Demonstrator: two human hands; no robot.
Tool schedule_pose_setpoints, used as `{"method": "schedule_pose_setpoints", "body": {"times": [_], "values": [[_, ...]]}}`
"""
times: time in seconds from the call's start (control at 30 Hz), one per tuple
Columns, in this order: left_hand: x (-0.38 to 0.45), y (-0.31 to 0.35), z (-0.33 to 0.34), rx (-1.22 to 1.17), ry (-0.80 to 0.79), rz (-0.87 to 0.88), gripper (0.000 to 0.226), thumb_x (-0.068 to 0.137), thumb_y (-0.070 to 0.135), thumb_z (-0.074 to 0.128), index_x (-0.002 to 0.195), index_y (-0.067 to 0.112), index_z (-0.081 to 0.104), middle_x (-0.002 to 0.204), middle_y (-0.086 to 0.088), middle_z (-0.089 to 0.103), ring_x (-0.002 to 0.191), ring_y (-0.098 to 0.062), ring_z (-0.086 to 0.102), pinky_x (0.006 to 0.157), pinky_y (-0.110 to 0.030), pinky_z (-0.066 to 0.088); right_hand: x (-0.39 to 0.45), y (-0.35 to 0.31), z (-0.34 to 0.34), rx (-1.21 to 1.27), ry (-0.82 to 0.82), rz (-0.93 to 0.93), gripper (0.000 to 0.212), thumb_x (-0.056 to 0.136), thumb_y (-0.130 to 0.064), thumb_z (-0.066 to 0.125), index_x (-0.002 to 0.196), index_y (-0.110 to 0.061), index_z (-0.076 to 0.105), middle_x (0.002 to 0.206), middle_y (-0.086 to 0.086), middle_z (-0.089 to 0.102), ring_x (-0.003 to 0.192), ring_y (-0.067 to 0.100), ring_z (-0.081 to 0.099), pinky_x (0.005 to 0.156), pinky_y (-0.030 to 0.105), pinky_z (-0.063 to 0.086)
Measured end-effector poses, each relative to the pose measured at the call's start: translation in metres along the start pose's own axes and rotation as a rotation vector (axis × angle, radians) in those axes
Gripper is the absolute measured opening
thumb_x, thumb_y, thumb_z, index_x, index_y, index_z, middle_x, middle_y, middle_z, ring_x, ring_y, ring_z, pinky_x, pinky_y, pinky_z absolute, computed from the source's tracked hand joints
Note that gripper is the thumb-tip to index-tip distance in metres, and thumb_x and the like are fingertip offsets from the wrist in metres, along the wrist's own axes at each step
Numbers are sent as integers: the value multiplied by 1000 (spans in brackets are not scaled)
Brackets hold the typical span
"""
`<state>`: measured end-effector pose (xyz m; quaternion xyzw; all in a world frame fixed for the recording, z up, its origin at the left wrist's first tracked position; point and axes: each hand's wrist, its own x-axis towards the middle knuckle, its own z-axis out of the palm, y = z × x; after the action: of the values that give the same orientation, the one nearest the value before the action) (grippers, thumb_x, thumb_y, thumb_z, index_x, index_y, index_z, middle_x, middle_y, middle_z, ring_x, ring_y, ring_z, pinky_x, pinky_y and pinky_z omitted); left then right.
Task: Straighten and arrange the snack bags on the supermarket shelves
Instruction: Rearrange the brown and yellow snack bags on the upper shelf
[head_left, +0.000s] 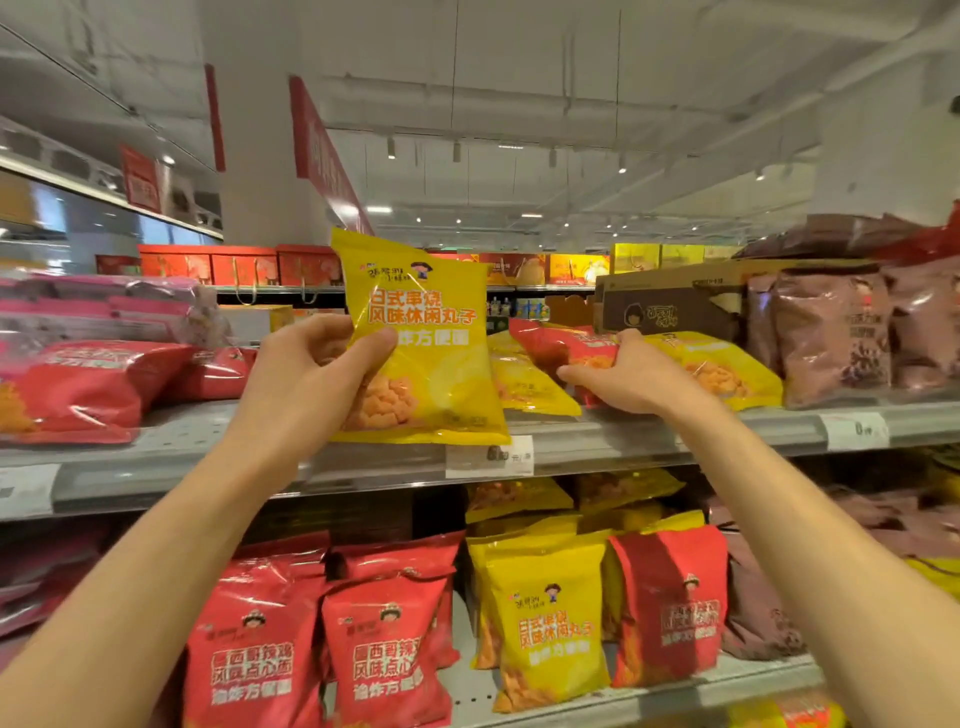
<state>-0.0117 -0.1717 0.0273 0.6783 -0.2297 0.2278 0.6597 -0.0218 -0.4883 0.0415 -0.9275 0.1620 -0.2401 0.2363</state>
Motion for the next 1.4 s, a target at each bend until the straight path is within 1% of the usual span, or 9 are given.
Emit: {"method": "schedule_pose_setpoints", "body": {"times": [0.33, 0.5, 0.67, 0.77, 0.87, 1.03, 1.13, 1.27, 1.4], "values": [[14, 11, 45, 76, 38, 27, 28, 91, 37, 76, 109, 16, 72, 56, 16, 63, 40, 0, 54, 38, -15, 43, 4, 17, -27, 438, 180, -232, 81, 80, -59, 75, 143, -21, 42, 106, -12, 58, 88, 0, 60, 56, 16, 46], [25, 26, 104, 40, -49, -26, 38, 99, 23, 69, 121, -7, 61, 44, 11, 59, 33, -2, 54, 33, -12, 38, -1, 46, -57, 457, 332, -267, 82, 78, -60, 76, 144, -25, 43, 117, -10, 59, 99, 11, 62, 79, 30, 54], [44, 31, 167, 190, -133, -70, 26, 98, 28, 71, 85, 6, 67, 61, 1, 74, 49, -8, 69, 47, -19, 53, 0, 80, -72, 448, 380, -252, 72, 77, -60, 76, 135, -30, 46, 106, -20, 57, 91, 2, 59, 77, 28, 47], [55, 24, 192, 412, -187, -82, 42, 95, 38, 72, 93, -4, 73, 85, -16, 78, 76, -31, 75, 81, -46, 62, 0, 92, -71, 437, 354, -259, 65, 78, -59, 77, 129, -37, 44, 96, -29, 53, 87, -7, 58, 74, 26, 48], [61, 15, 206, 737, -232, -17, 57, 92, 54, 69, 95, -3, 74, 89, -20, 76, 85, -39, 73, 82, -50, 60, -2, 101, -71, 427, 338, -273, 58, 78, -59, 77, 119, -40, 42, 97, -28, 54, 85, -9, 57, 69, 22, 45], [57, 7, 218, 1167, -255, 57, 61, 86, 76, 59, 71, 17, 52, 86, -7, 68, 91, -34, 69, 87, -48, 58, -4, 111, -70, 390, 292, -255, 76, 79, -60, 76, 140, -27, 44, 126, -5, 59, 111, 16, 60, 96, 43, 52], [55, 9, 215, 1102, -213, 100, 63, 85, 76, 61, 73, 14, 57, 75, -4, 65, 80, -29, 68, 81, -47, 60, -8, 113, -70, 357, 274, -249, 83, 79, -62, 74, 146, -26, 39, 133, -1, 56, 116, 18, 59, 99, 46, 51], [46, 13, 200, 854, -124, 226, 51, 98, 58, 56, 121, 14, 67, 100, 1, 70, 97, -24, 66, 85, -39, 53, -14, 109, -71, 357, 292, -250, 83, 79, -63, 74, 146, -28, 39, 132, -2, 57, 113, 17, 60, 98, 45, 52], [27, 18, 180, 347, -215, 152, 27, 106, 37, 51, 120, 21, 69, 101, 6, 75, 91, -13, 71, 80, -35, 59, -21, 95, -70, 397, 288, -283, 83, 79, -62, 75, 146, -29, 39, 131, -5, 57, 113, 15, 60, 97, 46, 53]]}}
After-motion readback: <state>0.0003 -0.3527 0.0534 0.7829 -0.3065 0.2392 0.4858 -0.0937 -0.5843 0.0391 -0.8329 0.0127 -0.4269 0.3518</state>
